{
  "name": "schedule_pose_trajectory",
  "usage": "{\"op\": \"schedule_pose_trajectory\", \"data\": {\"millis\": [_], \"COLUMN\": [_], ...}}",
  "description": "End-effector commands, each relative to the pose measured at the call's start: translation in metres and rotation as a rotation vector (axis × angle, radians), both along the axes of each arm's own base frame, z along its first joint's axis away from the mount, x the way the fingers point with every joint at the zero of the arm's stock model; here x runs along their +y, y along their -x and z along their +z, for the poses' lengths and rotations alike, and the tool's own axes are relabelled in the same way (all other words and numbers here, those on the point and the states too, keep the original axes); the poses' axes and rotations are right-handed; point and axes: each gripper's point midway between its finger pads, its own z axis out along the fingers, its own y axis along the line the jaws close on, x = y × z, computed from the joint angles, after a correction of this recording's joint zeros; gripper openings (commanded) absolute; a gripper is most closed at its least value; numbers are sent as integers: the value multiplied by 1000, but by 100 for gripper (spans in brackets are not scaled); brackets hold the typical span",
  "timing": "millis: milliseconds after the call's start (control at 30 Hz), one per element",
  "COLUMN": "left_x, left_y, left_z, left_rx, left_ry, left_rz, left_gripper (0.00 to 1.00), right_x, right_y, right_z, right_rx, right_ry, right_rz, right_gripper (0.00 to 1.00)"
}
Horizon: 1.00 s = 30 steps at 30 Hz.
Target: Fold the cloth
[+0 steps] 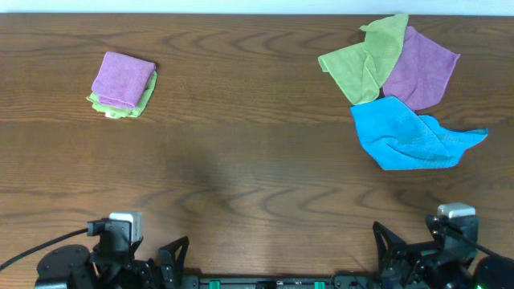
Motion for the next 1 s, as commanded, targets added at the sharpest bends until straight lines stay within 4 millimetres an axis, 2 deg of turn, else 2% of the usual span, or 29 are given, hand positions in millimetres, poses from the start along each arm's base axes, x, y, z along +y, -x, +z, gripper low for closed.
{"op": "schedule_pose_trajectory", "data": {"millis": [0, 67, 167, 200, 267, 333, 467, 667, 967], "left_x": [9, 9, 23, 28, 34, 39, 40, 44, 54], "left_y": [4, -3, -27, -33, -43, -58, -85, -114, -128], "left_z": [-4, 8, 37, 42, 40, 15, -19, -59, -101], "left_rx": [-38, -137, -349, -411, -483, -499, -528, -536, -515], "left_ry": [-88, -111, -184, -222, -295, -373, -369, -356, -384], "left_rz": [-26, -57, 4, 17, 23, 16, 47, 92, 142], "left_gripper": [96, 96, 96, 96, 96, 96, 95, 96, 95], "right_x": [0, 0, 0, 0, 0, 0, 0, 0, 0], "right_y": [0, 0, 0, 0, 0, 0, 0, 0, 0], "right_z": [-2, -2, -2, -2, -2, -2, -2, -2, -2], "right_rx": [7, 7, 7, 7, 7, 7, 7, 7, 7], "right_ry": [-11, -11, -11, -11, -11, -11, -11, -11, -11], "right_rz": [-3, -3, -3, -3, -3, -3, -3, -3, -3], "right_gripper": [99, 99, 99, 99, 99, 99, 99, 99, 99]}}
